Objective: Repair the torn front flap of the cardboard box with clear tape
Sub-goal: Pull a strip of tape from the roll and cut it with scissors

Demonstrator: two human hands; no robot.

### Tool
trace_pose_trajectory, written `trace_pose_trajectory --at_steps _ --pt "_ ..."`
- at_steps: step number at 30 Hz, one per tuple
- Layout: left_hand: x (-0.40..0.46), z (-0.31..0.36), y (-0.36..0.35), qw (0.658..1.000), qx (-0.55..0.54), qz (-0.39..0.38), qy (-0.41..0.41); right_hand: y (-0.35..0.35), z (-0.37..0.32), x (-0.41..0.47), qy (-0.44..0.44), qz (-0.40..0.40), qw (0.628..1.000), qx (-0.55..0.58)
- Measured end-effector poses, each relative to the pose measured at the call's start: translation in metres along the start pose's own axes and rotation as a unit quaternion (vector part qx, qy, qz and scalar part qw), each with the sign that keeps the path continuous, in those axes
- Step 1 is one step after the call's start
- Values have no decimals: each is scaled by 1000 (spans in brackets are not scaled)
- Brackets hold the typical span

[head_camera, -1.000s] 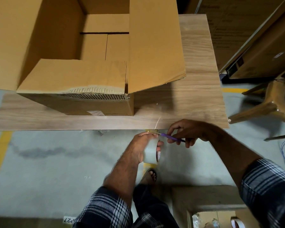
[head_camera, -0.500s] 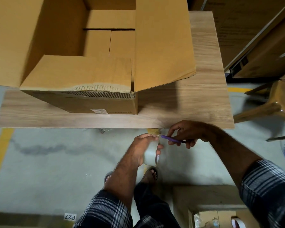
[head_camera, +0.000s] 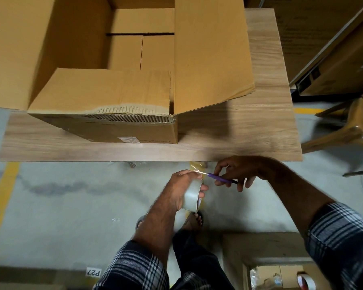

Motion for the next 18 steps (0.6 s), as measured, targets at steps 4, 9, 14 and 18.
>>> trace_pose_trajectory --at_steps 4,9,14,18 --pt "1 -1 2 1000 1 5 -1 6 12 -5 -29 2 998 -56" --pt "6 -4 6 1000 -18 10 2 11 28 -34 -40 -15 999 -33" --pt "6 -5 3 1000 -31 -1 3 5 8 -54 92 6 992 81" --pt "6 -7 6 1000 -15 2 7 -1 -3 -34 119 53 982 137"
Point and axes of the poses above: each hand's wrist, its own x-axis towards the middle knuckle, its own y-axis out of the back of the hand, z = x × y, the point moved 6 cm from there along x, towards the middle knuckle, and after that the axes turned 13 degrees about x, right-handed, at the moved point
